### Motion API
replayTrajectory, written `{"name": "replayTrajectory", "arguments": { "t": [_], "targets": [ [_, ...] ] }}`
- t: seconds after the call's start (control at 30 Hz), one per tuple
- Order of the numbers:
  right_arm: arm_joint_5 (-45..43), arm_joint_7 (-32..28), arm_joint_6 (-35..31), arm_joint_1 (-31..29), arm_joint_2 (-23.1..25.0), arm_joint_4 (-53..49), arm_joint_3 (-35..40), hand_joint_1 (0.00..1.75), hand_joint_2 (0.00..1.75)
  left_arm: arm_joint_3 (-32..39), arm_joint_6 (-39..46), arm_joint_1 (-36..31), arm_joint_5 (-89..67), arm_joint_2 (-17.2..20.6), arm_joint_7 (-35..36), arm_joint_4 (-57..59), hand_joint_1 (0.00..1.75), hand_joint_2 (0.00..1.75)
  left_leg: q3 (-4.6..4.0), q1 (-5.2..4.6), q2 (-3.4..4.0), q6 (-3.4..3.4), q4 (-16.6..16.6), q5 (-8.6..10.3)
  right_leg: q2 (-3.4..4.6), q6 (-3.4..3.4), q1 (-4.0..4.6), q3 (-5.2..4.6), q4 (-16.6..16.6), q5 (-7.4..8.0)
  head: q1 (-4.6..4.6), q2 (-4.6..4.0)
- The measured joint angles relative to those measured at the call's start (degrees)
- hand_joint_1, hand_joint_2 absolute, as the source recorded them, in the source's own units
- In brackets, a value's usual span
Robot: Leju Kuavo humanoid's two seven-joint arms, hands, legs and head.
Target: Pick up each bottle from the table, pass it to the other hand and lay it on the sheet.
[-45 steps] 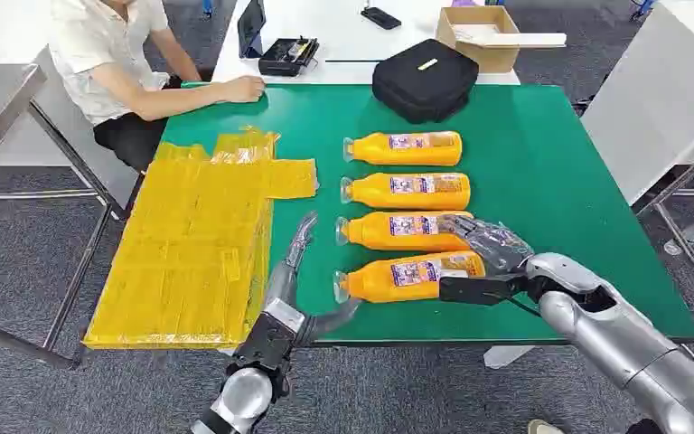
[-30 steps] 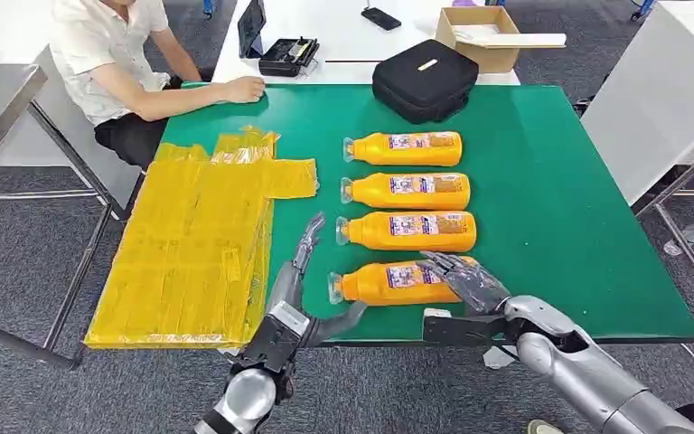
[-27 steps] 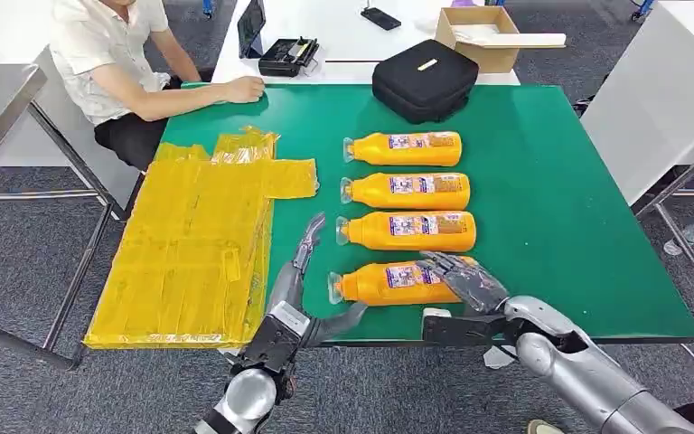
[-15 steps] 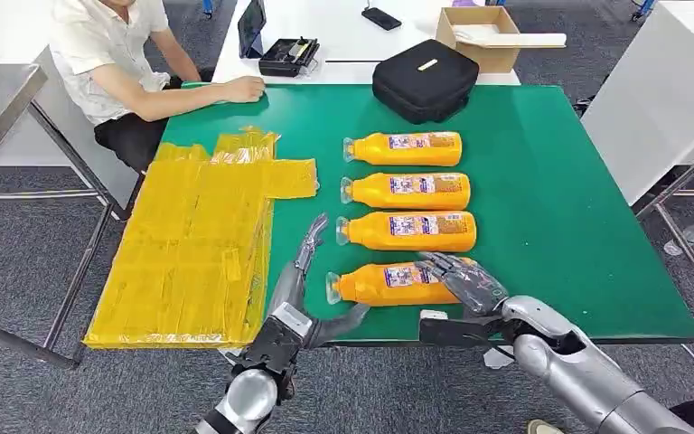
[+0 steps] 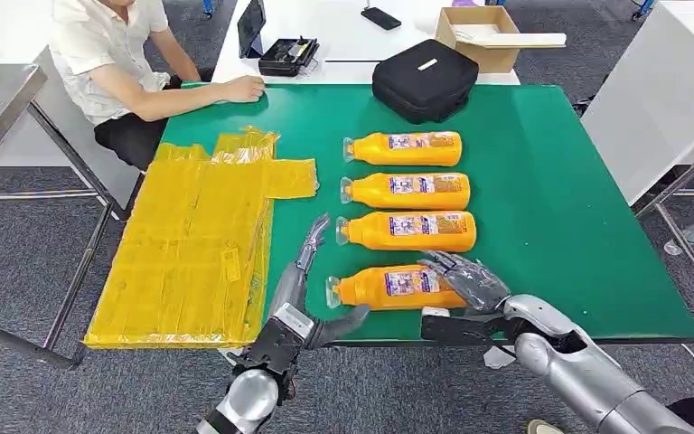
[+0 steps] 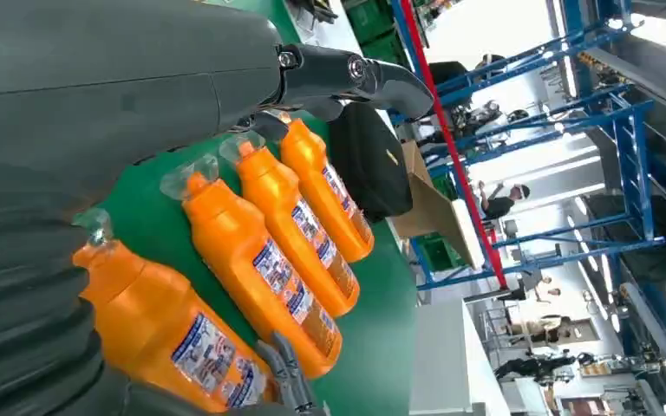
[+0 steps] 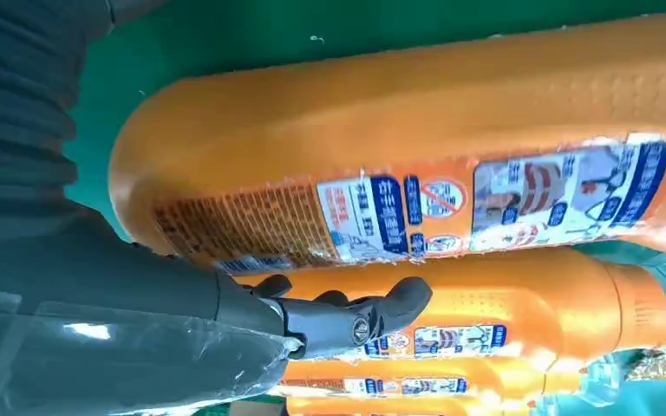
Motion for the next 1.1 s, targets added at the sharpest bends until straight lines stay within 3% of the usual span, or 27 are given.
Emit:
{"name": "replayTrajectory", "arguments": {
  "t": [0.17,0.2,0.23,0.27,0.3,0.33,0.37,0.4,0.47,0.5,0.77,1.1],
  "targets": [
    [1.07,0.59,0.00,0.00,0.00,0.07,0.00,0.00,1.75,0.00,0.00,0.00,0.00,0.00,0.00,0.00,0.00,1.75,0.00,0.00,0.00,0.00,0.00,0.00,0.00,0.00,0.00,0.01,0.00,0.00,0.00,0.00],
    [1.70,1.13,0.00,-0.01,0.00,0.11,0.00,0.40,1.75,0.00,0.00,0.00,0.00,0.00,0.00,0.00,0.00,1.75,0.00,0.00,0.00,0.00,0.00,0.00,0.00,0.00,0.00,0.01,0.00,0.00,0.00,0.00],
    [2.21,1.55,0.02,-0.02,-0.02,0.20,-0.02,1.33,1.75,0.00,0.00,0.00,0.00,0.00,0.00,0.00,0.00,1.75,0.00,0.00,0.00,0.00,0.00,0.00,0.00,0.00,0.00,0.01,0.00,0.00,0.00,0.00],
    [2.43,2.03,0.15,-0.05,-0.04,0.31,-0.07,1.41,1.75,0.00,0.00,0.00,0.00,0.00,0.02,0.00,0.00,1.75,0.00,0.00,0.00,0.00,0.00,0.00,0.00,0.00,0.00,0.01,0.00,0.00,0.00,0.00],
    [2.40,2.56,0.72,-0.12,-0.04,0.55,-0.18,1.22,1.75,0.00,0.00,0.00,0.00,0.00,0.04,0.00,0.00,1.75,0.00,0.00,0.00,0.00,0.00,0.00,0.00,0.00,0.00,0.01,0.00,0.00,0.00,0.00],
    [2.12,3.01,1.46,-0.28,-0.13,0.85,-0.39,0.37,1.75,0.00,0.00,0.00,0.00,0.00,0.07,0.00,0.00,1.75,0.00,0.00,0.00,0.00,0.00,0.00,0.00,0.00,0.00,0.01,0.00,0.00,0.00,0.00],
    [1.99,3.49,2.08,-0.50,-0.33,1.20,-0.48,0.82,1.75,0.00,0.00,0.00,0.00,0.00,0.13,0.00,0.00,1.75,0.00,-0.01,0.00,0.00,0.00,0.00,0.00,0.00,-0.01,0.01,0.00,0.00,0.00,0.00],
    [2.16,3.80,2.23,-0.67,-0.57,1.53,-0.52,0.00,1.75,-0.02,0.00,0.00,0.00,0.00,0.15,0.00,0.00,1.75,0.00,-0.01,-0.01,0.00,0.01,0.00,-0.01,0.00,-0.01,0.01,0.00,0.00,0.00,0.00],
    [3.65,4.57,1.97,-1.06,-0.92,2.38,-0.63,0.00,1.75,-0.02,0.09,0.00,0.00,0.00,0.22,0.00,0.00,1.75,0.00,-0.01,-0.01,0.00,0.01,0.00,-0.01,0.00,-0.01,0.01,0.00,0.00,0.00,0.00],
    [4.13,4.96,1.97,-1.14,-0.98,2.80,-0.68,1.73,1.75,-0.02,0.15,-0.01,0.00,0.00,0.22,0.00,0.00,1.75,0.00,0.00,0.00,0.00,0.01,0.00,0.00,0.00,0.00,0.01,0.00,0.00,-0.02,0.00],
    [1.62,6.38,7.25,-2.97,-3.14,5.42,-0.50,1.75,1.75,-0.33,0.15,-0.18,0.37,0.00,0.24,0.17,0.00,1.75,0.03,-0.01,-0.03,0.00,0.01,0.00,-0.03,0.00,-0.01,0.03,-0.01,0.00,0.00,0.00],
    [-0.15,6.16,6.56,-3.08,-4.15,6.78,-0.48,1.75,1.75,-0.57,0.61,-0.47,1.05,-0.02,-0.24,0.83,0.00,1.75,0.05,-0.01,-0.02,0.01,0.02,0.00,-0.02,0.00,0.00,0.05,-0.01,0.00,0.00,0.00]
  ]
}}
